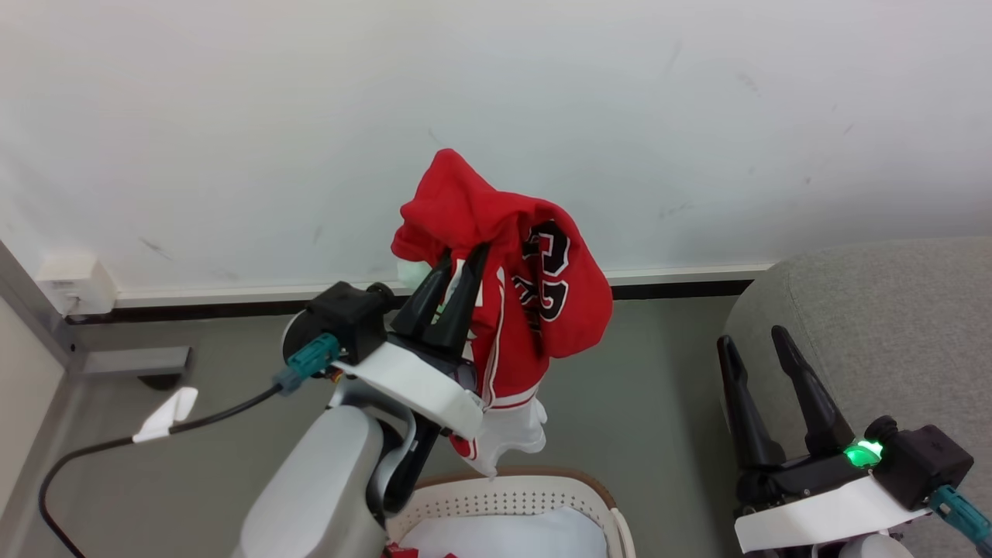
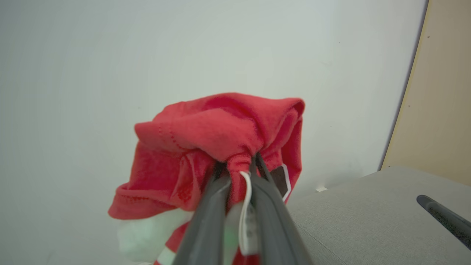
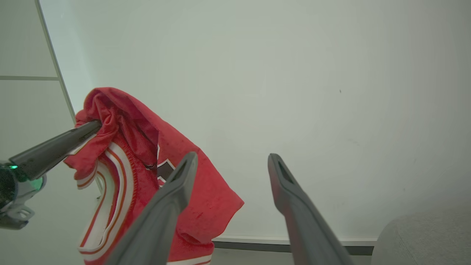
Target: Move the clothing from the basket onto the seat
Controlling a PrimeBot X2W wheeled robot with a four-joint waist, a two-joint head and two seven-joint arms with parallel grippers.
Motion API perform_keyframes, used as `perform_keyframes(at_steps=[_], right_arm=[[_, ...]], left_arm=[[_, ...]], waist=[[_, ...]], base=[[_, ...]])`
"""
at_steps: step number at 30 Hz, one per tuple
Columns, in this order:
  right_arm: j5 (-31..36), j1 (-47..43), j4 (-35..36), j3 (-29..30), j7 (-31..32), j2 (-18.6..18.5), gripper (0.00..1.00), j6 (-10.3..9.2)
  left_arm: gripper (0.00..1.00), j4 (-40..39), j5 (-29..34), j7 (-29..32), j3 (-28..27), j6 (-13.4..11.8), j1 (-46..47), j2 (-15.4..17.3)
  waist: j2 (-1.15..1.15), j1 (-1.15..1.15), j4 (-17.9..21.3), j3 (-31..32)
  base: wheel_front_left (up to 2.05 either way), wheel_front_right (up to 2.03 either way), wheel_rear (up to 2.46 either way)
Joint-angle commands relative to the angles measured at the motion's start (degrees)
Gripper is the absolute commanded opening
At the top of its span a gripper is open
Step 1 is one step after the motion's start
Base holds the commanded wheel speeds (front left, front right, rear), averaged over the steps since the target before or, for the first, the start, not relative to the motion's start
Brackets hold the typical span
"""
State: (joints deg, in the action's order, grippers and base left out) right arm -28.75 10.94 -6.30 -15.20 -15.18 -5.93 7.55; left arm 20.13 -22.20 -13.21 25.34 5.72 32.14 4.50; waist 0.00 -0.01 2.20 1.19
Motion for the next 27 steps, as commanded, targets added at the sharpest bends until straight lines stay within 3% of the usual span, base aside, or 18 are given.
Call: perform_keyframes(at_steps=[1,15,27], right_arm=[[-0.3,-0.6,-0.3,-0.3,0.1,-0.6,1.00,-0.12],[0.0,3.6,-3.3,-11.1,0.1,-3.2,1.00,-0.12],[-1.4,9.2,-14.2,-19.2,0.1,-2.6,1.00,-0.12]], left_arm=[[0.00,-0.8,-0.1,0.0,0.0,-0.3,-0.9,0.4],[0.00,-3.6,-0.9,0.8,2.7,-1.4,-3.0,-0.4],[0.00,-4.8,-2.8,0.7,11.8,-0.6,-5.3,-1.4]], waist=[[0.00,0.01,-0.1,0.0],[0.00,0.01,-2.2,-1.0],[0.00,0.01,-9.3,-0.8]], base=[[0.00,0.00,0.00],[0.00,0.00,0.00],[0.00,0.00,0.00]])
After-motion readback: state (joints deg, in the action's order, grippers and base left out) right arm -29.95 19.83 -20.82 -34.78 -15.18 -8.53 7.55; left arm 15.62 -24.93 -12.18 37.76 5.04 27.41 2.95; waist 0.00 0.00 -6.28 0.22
